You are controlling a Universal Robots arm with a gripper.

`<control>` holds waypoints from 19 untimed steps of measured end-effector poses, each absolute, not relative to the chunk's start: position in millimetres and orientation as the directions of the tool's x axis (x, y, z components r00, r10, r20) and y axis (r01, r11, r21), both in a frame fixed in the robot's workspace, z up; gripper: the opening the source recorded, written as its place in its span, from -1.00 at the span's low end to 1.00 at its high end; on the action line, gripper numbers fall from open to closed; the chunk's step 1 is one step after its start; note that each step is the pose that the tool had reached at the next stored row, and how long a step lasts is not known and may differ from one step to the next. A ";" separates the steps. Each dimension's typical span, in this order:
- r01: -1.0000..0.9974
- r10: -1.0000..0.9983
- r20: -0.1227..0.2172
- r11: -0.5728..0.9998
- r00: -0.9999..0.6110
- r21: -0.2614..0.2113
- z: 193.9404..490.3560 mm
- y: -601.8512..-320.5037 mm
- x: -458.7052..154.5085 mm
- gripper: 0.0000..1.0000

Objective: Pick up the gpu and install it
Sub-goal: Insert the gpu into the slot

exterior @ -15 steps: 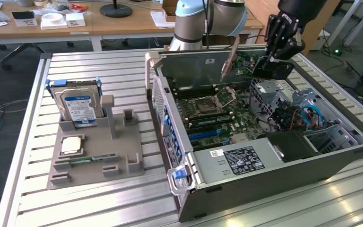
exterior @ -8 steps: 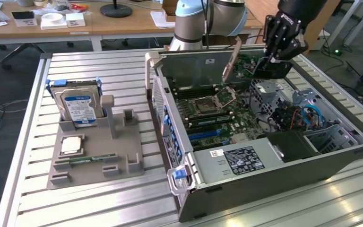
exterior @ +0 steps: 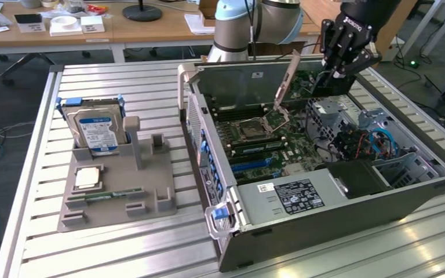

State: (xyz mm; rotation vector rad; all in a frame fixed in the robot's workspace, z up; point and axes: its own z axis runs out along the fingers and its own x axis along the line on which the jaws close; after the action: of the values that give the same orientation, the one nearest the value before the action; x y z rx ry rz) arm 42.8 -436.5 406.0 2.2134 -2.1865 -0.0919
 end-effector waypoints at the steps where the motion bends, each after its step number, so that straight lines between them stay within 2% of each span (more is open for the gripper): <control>1: -0.998 -1.000 -0.022 -0.016 0.015 0.062 406.0 -436.5 42.8 -0.47; 19: -0.999 -1.000 -0.024 -0.018 0.017 0.039 399.6 -436.4 37.4 -0.47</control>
State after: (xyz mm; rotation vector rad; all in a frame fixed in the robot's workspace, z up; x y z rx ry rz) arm 37.4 -436.4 399.6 2.2323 -2.1943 -0.0698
